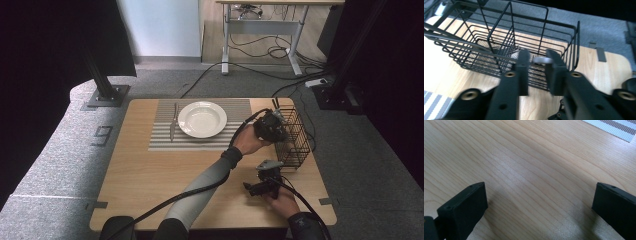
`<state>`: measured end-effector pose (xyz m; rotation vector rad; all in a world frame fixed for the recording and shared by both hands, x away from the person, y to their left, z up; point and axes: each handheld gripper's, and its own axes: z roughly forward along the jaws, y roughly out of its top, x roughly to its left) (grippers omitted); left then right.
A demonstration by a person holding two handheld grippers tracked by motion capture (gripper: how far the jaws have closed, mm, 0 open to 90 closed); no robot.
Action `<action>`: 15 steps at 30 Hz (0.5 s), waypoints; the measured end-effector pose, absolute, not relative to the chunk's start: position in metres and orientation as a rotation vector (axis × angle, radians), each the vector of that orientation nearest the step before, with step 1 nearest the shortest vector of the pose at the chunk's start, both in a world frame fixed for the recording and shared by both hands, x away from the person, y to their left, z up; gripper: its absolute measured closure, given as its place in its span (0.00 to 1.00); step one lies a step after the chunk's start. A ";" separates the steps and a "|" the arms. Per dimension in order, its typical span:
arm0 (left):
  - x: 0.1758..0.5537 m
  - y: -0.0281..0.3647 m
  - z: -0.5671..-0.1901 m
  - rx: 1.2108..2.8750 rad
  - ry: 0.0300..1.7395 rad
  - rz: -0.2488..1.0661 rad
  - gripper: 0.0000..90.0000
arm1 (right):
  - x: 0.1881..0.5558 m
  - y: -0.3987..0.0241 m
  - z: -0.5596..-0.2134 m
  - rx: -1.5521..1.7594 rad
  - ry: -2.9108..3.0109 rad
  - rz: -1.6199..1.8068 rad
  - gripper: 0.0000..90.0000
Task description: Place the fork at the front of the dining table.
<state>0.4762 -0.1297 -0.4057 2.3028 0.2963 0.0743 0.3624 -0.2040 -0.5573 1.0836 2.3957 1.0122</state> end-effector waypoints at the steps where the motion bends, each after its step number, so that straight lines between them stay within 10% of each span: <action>1: 0.477 -0.130 -0.406 2.301 0.297 0.068 0.85 | 0.362 -0.204 -0.557 1.084 2.396 1.012 0.00; 15: 0.473 -0.126 -0.391 2.276 0.283 0.099 0.86 | 0.362 -0.204 -0.557 1.084 2.400 1.009 0.00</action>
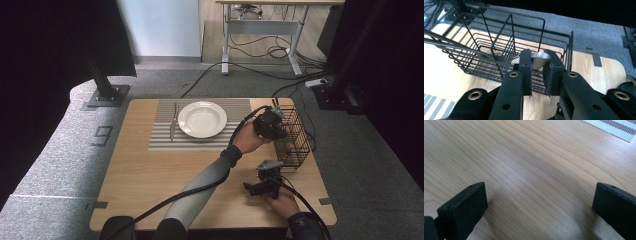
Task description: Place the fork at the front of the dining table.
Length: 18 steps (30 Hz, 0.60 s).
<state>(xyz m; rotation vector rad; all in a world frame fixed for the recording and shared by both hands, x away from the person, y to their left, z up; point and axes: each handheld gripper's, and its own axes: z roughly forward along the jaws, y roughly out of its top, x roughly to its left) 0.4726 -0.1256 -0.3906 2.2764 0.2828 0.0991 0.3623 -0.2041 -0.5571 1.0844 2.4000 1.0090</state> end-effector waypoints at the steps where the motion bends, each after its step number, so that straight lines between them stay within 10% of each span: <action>1: 0.472 -0.125 -0.388 2.274 0.283 0.105 0.86 | 0.362 -0.204 -0.557 1.084 2.400 1.009 0.00; 18: 0.464 -0.104 -0.339 2.214 0.278 0.174 0.86 | 0.362 -0.204 -0.557 1.094 2.399 1.011 0.00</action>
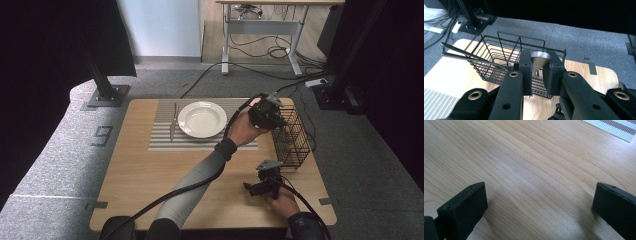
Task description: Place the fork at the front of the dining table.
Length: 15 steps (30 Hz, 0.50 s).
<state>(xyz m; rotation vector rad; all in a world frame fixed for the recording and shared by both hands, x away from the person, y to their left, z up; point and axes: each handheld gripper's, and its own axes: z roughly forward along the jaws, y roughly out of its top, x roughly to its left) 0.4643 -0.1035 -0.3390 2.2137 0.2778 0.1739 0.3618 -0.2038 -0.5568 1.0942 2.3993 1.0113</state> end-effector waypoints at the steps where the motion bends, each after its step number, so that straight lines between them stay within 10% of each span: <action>1: 0.464 -0.102 -0.336 2.210 0.281 0.177 0.86 | 0.362 -0.204 -0.557 1.097 2.400 1.011 0.00; 15: 0.459 -0.073 -0.305 2.184 0.307 0.235 0.86 | 0.362 -0.204 -0.557 1.094 2.400 1.012 0.00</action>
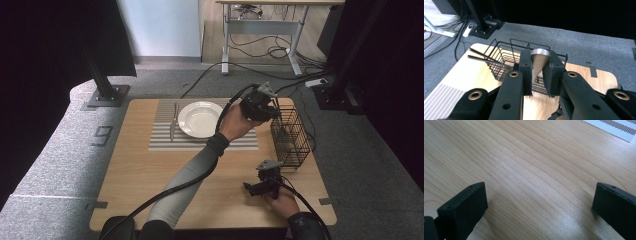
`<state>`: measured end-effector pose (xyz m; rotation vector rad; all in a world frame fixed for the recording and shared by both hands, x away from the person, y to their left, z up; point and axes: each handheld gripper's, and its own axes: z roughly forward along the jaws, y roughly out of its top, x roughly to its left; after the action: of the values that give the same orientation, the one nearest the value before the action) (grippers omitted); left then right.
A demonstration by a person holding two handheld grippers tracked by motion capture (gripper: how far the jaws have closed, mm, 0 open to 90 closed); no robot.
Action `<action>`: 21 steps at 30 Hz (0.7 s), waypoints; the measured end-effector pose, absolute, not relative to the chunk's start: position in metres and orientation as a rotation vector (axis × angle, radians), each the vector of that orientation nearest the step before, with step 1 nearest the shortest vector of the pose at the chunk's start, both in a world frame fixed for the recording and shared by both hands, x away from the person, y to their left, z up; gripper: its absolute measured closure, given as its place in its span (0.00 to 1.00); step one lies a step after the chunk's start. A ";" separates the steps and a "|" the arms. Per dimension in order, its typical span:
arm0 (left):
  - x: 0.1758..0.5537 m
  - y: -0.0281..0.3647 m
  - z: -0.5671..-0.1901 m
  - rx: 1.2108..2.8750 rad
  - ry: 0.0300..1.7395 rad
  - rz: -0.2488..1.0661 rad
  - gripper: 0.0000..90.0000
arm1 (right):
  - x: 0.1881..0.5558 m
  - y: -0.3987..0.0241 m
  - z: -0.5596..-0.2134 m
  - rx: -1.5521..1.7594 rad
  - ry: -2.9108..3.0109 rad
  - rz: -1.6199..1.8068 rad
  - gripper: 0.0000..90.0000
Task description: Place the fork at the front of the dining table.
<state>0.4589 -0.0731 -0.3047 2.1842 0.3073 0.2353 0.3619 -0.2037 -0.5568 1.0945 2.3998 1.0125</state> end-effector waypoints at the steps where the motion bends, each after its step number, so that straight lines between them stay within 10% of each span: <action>1: 0.459 -0.070 -0.304 2.185 0.308 0.240 0.86 | 0.362 -0.204 -0.557 1.095 2.400 1.012 0.00; 21: 0.456 0.001 -0.324 2.186 0.408 0.249 0.87 | 0.361 -0.203 -0.557 1.064 2.423 1.020 0.00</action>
<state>0.4556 0.0006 -0.3244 2.1863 0.4075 0.2494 0.3612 -0.2027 -0.5567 1.0635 2.4233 1.0202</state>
